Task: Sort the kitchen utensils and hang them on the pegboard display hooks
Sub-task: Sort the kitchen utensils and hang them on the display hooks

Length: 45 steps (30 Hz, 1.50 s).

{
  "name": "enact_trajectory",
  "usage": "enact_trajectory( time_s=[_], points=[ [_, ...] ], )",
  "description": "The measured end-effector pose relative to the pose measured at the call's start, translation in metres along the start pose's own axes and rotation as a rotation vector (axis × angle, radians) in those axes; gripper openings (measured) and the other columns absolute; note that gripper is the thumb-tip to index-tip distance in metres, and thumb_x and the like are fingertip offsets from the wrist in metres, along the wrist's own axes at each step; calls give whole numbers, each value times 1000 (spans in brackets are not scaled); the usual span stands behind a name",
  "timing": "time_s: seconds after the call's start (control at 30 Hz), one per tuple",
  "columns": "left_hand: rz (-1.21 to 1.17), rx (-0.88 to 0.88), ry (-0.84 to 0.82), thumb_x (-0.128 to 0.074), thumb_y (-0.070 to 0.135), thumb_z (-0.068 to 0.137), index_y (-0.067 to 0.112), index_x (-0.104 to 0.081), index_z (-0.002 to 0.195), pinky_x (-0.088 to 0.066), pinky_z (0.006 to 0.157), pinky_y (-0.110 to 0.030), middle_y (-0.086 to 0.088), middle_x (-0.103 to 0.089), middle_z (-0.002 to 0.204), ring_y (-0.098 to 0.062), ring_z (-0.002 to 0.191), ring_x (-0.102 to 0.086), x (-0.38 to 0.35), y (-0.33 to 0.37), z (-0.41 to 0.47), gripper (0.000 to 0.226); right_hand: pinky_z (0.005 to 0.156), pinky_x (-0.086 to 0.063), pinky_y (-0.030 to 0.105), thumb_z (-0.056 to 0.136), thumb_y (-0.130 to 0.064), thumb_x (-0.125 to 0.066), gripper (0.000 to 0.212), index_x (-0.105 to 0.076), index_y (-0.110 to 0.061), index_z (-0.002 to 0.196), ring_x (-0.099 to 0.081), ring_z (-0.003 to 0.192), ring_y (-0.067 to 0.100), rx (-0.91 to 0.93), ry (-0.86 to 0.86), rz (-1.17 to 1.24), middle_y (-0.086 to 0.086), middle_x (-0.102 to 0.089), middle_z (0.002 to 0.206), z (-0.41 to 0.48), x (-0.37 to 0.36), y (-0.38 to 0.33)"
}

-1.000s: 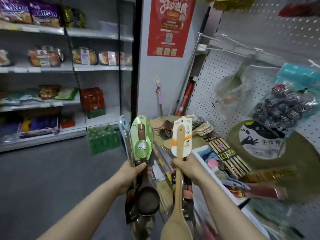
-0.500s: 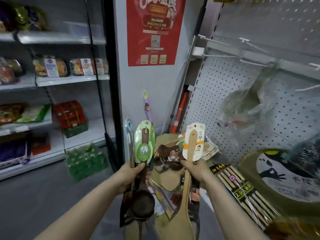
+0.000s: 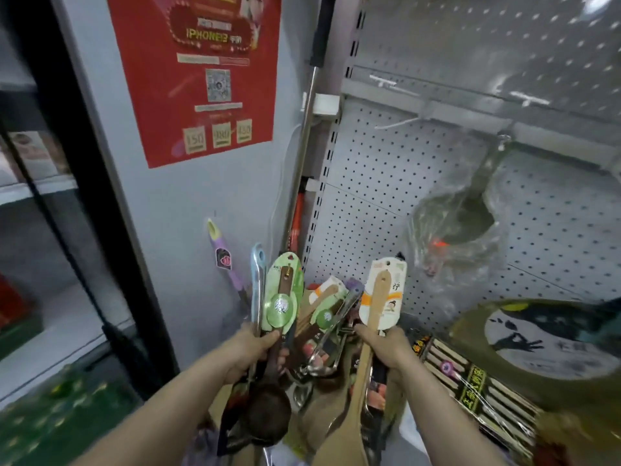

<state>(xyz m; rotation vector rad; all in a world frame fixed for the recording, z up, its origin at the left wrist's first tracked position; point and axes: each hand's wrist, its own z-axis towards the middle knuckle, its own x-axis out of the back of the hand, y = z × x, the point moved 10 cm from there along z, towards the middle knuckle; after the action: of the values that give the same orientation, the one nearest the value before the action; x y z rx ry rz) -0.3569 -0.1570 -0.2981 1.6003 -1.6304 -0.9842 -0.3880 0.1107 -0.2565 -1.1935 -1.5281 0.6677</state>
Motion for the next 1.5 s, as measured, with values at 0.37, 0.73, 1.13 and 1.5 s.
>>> enact_trajectory(
  time_s=[0.37, 0.73, 1.13, 1.5],
  points=[
    [204, 43, -263, -57, 7, 94, 6, -45, 126, -58, 57, -34, -21, -73, 86, -31, 73, -72, -6, 18, 89, 34, 51, -51, 19, 86, -22, -75, 30, -65, -5, 109, -66, 65, 16, -187, 200, 280, 7, -70, 84, 7, -19, 31],
    [341, 106, -308, -60, 15, 94, 10, -59, 109, -53, 64, -32, -9, -72, 84, -23, 73, -68, -39, 31, 156, 16, 70, -54, 33, 78, -59, -71, 56, -61, -23, 120, -67, 96, 25, -357, 127, 172, 3, -70, 106, 74, -32, 46],
    [492, -4, -234, -74, 30, 67, 29, -68, 90, -56, 86, -46, -1, -73, 86, -21, 84, -69, -58, 20, 248, 24, 76, -56, 37, 93, -35, -62, 45, -49, -15, 132, -65, 94, 24, -306, 176, 109, 5, -67, 109, 149, -31, 45],
    [930, -144, -154, -57, 39, 58, 23, -58, 77, -55, 70, -31, 6, -63, 81, -7, 75, -61, -39, 20, 227, 26, 85, -48, 29, 97, -35, -56, 40, -54, -24, 135, -57, 98, 14, -274, 197, -29, 1, -63, 124, 110, -28, 41]
  ],
)
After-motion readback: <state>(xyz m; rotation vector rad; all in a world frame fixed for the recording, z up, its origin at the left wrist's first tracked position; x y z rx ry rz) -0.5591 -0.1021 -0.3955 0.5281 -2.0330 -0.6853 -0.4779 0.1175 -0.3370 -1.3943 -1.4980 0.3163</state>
